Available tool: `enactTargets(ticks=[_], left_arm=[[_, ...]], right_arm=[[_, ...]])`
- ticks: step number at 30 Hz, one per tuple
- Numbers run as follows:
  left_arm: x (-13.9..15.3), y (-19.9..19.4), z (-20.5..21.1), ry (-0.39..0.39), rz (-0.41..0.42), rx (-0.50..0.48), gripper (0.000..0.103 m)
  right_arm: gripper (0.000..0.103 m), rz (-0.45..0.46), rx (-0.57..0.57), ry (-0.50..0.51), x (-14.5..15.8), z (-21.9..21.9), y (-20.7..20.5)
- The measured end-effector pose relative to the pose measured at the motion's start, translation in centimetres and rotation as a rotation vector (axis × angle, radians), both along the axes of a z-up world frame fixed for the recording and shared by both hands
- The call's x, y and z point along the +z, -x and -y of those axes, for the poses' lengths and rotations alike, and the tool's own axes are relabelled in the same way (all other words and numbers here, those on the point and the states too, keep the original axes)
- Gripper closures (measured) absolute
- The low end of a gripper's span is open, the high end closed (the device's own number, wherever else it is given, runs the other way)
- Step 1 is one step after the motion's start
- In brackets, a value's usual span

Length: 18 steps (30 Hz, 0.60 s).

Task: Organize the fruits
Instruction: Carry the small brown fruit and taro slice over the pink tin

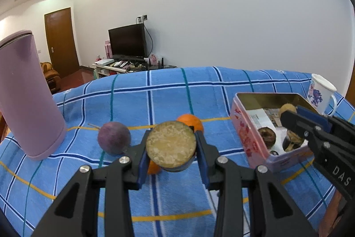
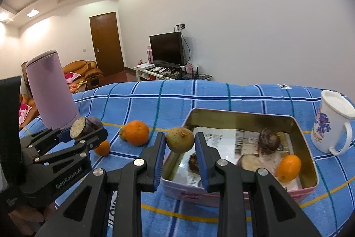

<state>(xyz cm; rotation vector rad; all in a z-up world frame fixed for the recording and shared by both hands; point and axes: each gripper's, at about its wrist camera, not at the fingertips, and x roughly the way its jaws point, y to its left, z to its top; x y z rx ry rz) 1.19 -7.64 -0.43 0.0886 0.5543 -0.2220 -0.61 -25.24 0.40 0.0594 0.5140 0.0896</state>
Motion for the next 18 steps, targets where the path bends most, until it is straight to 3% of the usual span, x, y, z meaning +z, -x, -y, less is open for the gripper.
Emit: enactTargets(ticks=[18], left_arm=[[1.9, 1.4, 5.2, 0.001, 0.039, -0.052, 0.064]], right_arm=[[0.074, 0.028, -0.100, -0.002, 0.7, 6.0, 0.8]])
